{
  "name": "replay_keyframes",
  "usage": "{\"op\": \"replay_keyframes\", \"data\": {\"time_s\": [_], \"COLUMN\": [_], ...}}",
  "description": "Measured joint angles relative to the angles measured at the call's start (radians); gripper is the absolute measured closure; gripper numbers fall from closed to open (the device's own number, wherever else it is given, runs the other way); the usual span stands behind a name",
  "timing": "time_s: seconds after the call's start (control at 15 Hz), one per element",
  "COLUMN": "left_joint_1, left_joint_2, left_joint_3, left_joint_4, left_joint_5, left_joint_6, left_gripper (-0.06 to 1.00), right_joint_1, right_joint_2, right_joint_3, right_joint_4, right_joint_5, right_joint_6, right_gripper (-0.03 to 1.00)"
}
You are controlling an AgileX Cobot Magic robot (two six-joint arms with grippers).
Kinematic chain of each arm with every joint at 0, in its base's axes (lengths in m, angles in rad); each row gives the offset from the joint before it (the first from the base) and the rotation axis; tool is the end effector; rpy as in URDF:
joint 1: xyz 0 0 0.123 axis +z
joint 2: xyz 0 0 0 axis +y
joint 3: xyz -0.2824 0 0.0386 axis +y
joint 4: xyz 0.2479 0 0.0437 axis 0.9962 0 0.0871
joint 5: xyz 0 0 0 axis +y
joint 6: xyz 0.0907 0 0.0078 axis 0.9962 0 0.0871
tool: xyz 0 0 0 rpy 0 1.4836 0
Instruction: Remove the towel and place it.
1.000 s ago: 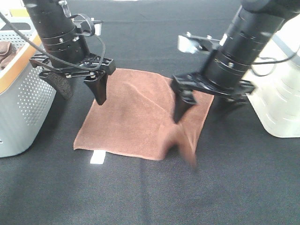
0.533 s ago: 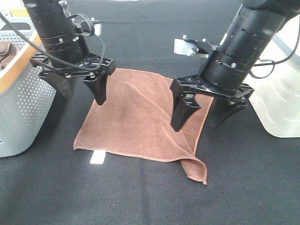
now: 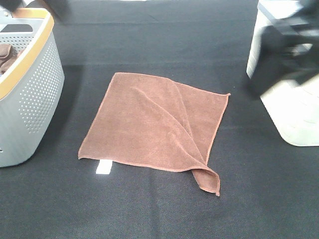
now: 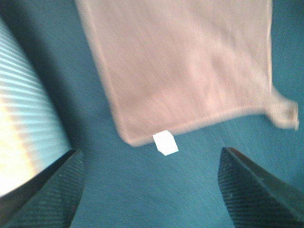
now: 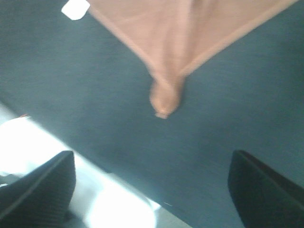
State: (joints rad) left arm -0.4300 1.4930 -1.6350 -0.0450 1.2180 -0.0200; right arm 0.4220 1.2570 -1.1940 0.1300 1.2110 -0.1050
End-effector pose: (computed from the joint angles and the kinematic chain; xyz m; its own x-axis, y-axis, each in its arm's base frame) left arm 0.2762 -0.1309 0.4099 -0.7742 0.3160 -0.5484 0.4103 0.9103 -0.0548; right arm 0.2086 0.1058 0.3478 -0.8170 -0.4310 -0.3832 -0.4974 0.8629 0.0899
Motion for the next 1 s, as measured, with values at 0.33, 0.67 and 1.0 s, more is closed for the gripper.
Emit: {"op": "replay_keyframes", "data": {"time_s": [0.33,0.67,1.0], "left_joint_1": [0.0,0.0,0.0], "left_joint_2": [-0.286,-0.649,-0.945], "left_joint_3": [0.202,0.8,1.128], "left_joint_4": [0.039,0.045,0.034], "left_joint_5": [-0.003,0.002,-0.154], "left_joint_6": [-0.003,-0.006,0.06], "left_gripper": [0.2,0.2,0.2], "right_joint_1": [0.0,0.0,0.0], "right_joint_2": [-0.258,-0.598,-0.85], "right_joint_3": [0.23,0.633,0.673], "right_joint_4": [-0.108,-0.112,-0.13], "right_joint_5": [0.002,-0.049,-0.155], "right_joint_6": [0.091,0.105,0.118], "right_gripper": [0.15,0.15,0.16]}}
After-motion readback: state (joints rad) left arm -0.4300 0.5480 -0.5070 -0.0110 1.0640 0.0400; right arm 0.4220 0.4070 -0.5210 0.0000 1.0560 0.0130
